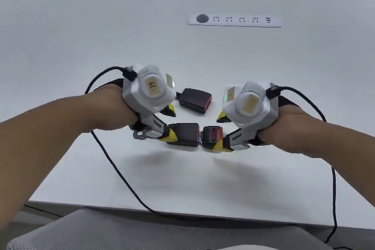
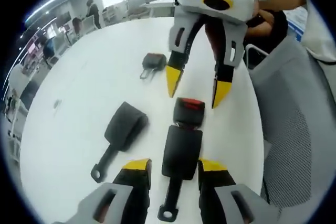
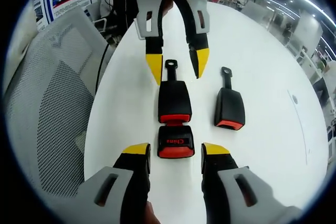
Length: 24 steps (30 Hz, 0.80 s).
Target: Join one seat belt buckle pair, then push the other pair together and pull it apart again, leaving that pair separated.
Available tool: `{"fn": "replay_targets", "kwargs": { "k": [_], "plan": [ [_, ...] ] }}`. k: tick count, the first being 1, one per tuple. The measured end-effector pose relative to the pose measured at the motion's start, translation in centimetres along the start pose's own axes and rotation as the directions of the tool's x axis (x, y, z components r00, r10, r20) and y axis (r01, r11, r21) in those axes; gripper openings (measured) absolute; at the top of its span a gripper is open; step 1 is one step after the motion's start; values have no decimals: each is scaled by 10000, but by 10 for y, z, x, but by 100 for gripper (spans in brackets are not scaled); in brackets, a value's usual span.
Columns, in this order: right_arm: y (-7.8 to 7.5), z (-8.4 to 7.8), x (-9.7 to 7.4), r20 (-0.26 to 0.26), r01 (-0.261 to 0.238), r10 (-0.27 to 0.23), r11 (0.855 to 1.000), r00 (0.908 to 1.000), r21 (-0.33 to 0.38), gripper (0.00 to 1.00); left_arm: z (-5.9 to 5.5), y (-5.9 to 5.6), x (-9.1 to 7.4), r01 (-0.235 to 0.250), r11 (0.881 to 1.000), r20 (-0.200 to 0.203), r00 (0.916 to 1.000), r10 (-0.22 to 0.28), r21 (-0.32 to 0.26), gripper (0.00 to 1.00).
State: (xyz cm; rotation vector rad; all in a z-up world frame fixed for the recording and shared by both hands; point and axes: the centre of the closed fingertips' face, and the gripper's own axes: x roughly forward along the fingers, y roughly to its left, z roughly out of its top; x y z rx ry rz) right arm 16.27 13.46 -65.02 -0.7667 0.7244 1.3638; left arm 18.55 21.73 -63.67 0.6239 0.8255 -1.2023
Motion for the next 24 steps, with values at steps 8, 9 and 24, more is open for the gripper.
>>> {"fn": "replay_targets", "kwargs": {
  "k": [8,9,24],
  "plan": [
    [-39,-29,-9,-94,700,-698,9969,9975,352,35,18,27,4,-513,9969,362,9981,492,599,39],
    [-43,-31,-10,-73,764,-762,9963,9971,390,35,20,28,6,-519,9958,346,9982,494,757,40],
    [-104,-88,-35,-307,2019,-1998,9752,9793,909,39,35,68,37,-300,9818,-290,9989,361,1878,36]
  ]
}}
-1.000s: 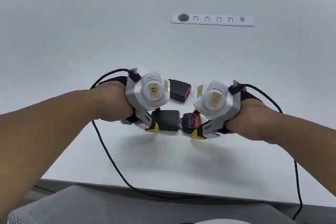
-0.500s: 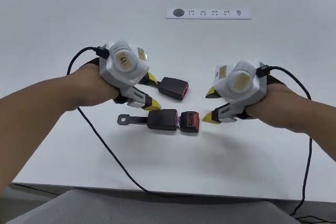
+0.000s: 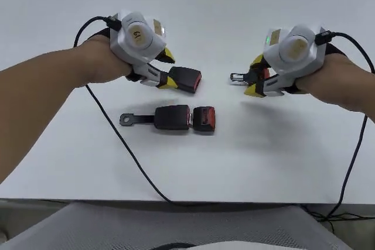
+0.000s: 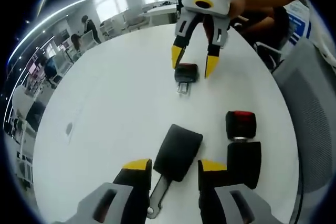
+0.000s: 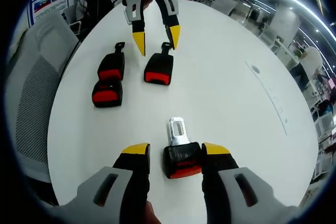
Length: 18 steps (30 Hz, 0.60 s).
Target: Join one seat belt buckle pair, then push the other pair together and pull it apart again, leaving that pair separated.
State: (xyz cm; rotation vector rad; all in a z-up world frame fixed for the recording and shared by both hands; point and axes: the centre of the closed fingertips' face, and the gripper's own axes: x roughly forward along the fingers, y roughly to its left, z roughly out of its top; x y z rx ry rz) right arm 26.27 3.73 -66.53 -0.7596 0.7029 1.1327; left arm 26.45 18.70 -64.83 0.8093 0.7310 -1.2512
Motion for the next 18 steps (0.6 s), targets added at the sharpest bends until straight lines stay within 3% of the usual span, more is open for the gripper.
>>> {"fn": "replay_targets", "kwargs": {
  "k": [3,6,7,8,9,15,16,18],
  "plan": [
    [-3,-11,3,-206,-150,151,9999,9997,29,38,0,-2,8,360,9972,-295,9990,-341,660,36],
    [-6,-28,12,-525,-312,307,9995,9981,-80,37,-3,1,17,506,9946,-376,9982,-473,909,37],
    [-5,-28,11,-697,-463,449,9988,9966,-173,36,-5,2,20,608,9770,-585,9970,-498,2046,37],
    [-7,-30,11,-831,-494,472,9985,9954,-252,35,-9,0,23,709,9720,-750,9956,-554,2239,35],
    [-9,-32,11,-940,-556,520,9978,9942,-357,35,-12,-2,25,887,9774,-824,9938,-740,1921,33],
    [-13,-30,16,-763,-1143,1135,9934,9906,-64,34,-20,2,34,883,9787,-821,9939,-741,1856,33],
    [-14,-31,17,-727,-1203,1196,9927,9902,-48,34,-17,2,35,968,9794,-561,9945,-882,1773,33],
    [-10,-28,18,-751,-1321,1307,9911,9886,-138,34,-19,4,34,830,9902,-590,9953,-768,1123,33]
  ]
}}
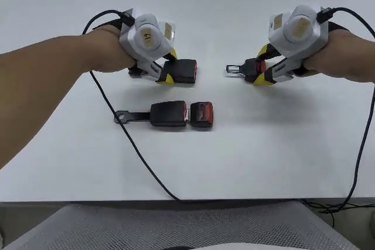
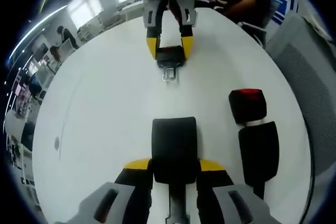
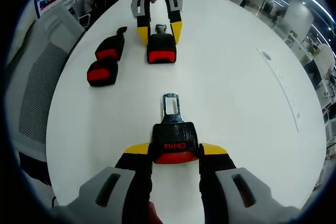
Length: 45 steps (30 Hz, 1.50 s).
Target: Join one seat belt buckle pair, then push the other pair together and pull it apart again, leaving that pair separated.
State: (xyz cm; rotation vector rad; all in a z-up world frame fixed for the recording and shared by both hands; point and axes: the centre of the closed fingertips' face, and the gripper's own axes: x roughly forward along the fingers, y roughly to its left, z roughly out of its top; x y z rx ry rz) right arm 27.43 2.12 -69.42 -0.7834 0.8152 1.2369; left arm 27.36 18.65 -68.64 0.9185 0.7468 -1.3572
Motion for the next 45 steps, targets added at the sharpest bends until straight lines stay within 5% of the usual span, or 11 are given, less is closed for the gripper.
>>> {"fn": "replay_targets", "kwargs": {
  "k": [15,31,35,39,45],
  "plan": [
    [5,8,2,-137,60,-58,9999,9999,104,33,3,-5,-2,67,9997,-377,9993,-76,-218,32],
    [15,65,30,522,170,-164,9998,9985,-109,33,-4,0,3,56,9994,-429,9991,-70,-330,32],
    [16,71,27,233,503,-479,9923,9986,-1130,33,-3,0,3,94,9994,-483,9988,-110,-342,32],
    [15,79,31,305,460,-425,9913,9986,-1236,33,-4,1,4,203,9991,-515,9984,-221,-363,32],
    [18,76,33,496,90,-63,9985,9988,-538,33,-6,0,4,178,9989,-491,9986,-199,-423,31]
  ]
}}
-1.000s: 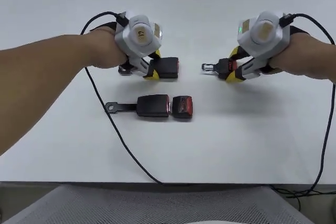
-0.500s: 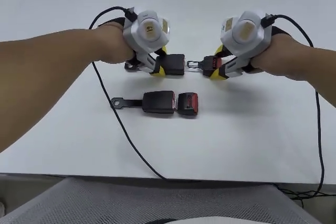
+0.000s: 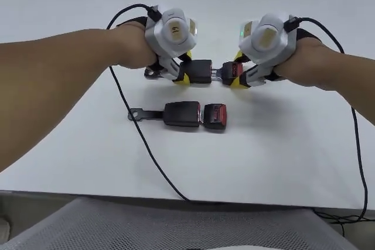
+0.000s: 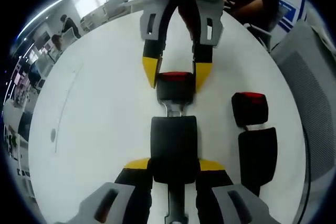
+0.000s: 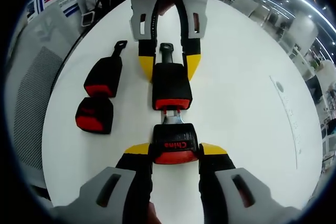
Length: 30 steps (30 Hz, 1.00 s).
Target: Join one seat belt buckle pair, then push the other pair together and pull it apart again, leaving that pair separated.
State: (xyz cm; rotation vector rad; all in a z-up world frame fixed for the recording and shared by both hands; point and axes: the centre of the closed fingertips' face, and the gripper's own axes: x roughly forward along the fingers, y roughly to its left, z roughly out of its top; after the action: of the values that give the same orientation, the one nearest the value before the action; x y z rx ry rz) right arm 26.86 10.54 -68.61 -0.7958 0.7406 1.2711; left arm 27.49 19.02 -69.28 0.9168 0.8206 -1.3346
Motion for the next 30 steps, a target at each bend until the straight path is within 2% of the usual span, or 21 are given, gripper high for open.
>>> {"fn": "replay_targets", "kwargs": {
  "k": [2,9,12,13,14,15,17,20,27,30],
  "plan": [
    [0,-1,1,59,-89,88,9999,9999,139,33,0,-1,0,-12,10000,14,10000,12,-20,31],
    [-2,2,5,-124,2,-4,9999,9999,-156,32,-1,0,0,2,10000,0,10000,-2,12,31],
    [-2,9,7,-187,-90,89,9999,9998,-71,31,-2,0,0,50,9998,-118,9999,-48,170,31],
    [0,16,10,-93,-118,118,9999,9999,-8,31,-1,0,1,73,9999,-118,9999,-71,145,30],
    [1,17,13,-607,-2,-14,9997,9982,-251,31,-2,0,1,101,9997,-171,9998,-97,219,30],
    [1,21,13,-543,-12,-2,9997,9985,-262,31,0,-1,0,135,9997,-251,9996,-130,186,30],
    [0,20,13,-600,-75,56,9995,9982,-312,31,2,-1,-1,166,9998,-324,9993,-161,128,31],
    [-1,17,12,-405,-125,116,9997,9991,-197,32,2,0,0,179,9998,-404,9990,-175,104,31],
    [0,18,14,-375,-117,108,9996,9992,-241,32,3,-1,-2,83,10000,-262,9996,-84,-15,31],
    [0,18,13,-371,-94,81,9994,9993,-328,32,3,-1,-2,19,9999,-342,9994,-23,-111,31]
  ]
}}
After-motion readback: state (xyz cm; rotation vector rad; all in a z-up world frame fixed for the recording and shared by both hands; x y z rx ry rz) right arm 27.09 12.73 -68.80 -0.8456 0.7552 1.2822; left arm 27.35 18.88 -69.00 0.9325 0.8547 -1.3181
